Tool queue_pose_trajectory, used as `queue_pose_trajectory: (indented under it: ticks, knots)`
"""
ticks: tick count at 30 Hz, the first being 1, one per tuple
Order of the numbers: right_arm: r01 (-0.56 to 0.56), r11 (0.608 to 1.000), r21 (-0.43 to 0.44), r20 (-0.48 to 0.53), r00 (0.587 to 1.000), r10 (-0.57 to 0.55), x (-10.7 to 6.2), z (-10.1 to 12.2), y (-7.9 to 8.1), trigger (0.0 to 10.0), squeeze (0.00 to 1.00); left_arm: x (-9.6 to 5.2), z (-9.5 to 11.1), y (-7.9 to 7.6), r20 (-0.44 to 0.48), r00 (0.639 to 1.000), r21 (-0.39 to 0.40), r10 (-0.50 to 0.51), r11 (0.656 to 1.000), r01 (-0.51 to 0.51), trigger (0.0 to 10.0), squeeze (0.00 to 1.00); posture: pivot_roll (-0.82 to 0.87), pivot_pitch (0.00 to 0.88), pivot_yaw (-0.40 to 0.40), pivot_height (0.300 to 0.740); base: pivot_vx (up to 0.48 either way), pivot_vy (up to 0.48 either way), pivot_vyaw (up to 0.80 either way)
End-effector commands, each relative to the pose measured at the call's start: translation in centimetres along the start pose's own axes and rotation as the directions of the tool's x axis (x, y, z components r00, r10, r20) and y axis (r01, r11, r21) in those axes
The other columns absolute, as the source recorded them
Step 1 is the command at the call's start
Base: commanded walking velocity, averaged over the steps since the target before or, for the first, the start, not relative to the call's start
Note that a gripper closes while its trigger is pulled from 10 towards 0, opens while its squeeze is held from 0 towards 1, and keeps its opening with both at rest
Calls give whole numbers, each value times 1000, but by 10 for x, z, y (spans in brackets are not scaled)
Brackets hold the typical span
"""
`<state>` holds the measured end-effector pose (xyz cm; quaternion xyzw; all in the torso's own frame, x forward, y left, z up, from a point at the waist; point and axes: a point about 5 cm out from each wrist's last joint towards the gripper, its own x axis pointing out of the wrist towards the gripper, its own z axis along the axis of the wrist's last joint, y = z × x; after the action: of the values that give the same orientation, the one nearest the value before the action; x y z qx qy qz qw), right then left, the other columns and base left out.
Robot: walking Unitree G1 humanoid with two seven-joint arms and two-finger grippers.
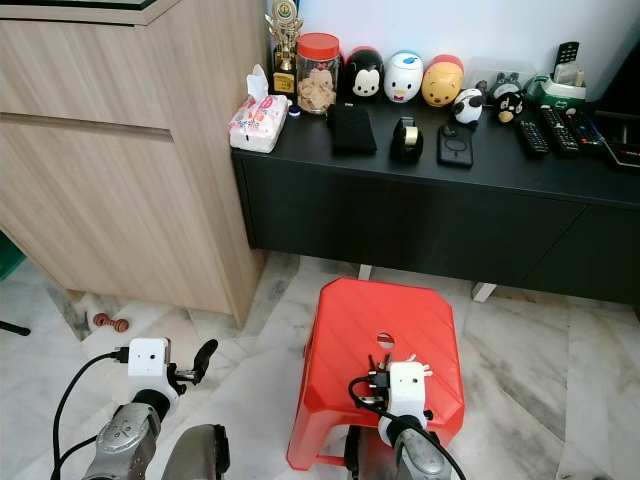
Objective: Hang keys on a hook
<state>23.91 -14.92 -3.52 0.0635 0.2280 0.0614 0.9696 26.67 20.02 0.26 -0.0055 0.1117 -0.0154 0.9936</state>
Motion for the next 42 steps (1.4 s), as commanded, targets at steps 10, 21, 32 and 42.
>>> queue_pose_trajectory:
  ticks: [10, 21, 32, 42]
  knots:
    - [16, 999, 36, 161, 987, -21, 4, 25, -1, 0, 0, -3, -8, -1, -47, 999, -3, 2, 1000, -2, 10000, 0, 102, 117, -64, 594, 0, 0, 0]
    - [43, 997, -72, 418, 908, -9, 3, 76, -1, 0, 0, -3, -8, -1, -47, 999, -2, 4, 1000, -4, 10000, 0, 101, 117, -64, 594, 0, 0, 0]
    - [326, 898, -295, 662, 748, -55, -16, 133, -6, 0, 0, -3, -8, -1, -47, 999, -5, 2, 1000, -2, 10000, 0, 99, 113, -63, 594, 0, 0, 0]
    - [226, 973, -42, 523, 835, -171, 2, 132, -8, 1020, 0, -2, -8, -2, -48, 999, -5, 3, 1000, -4, 10000, 0, 102, 115, -65, 594, 0, 0, 0]
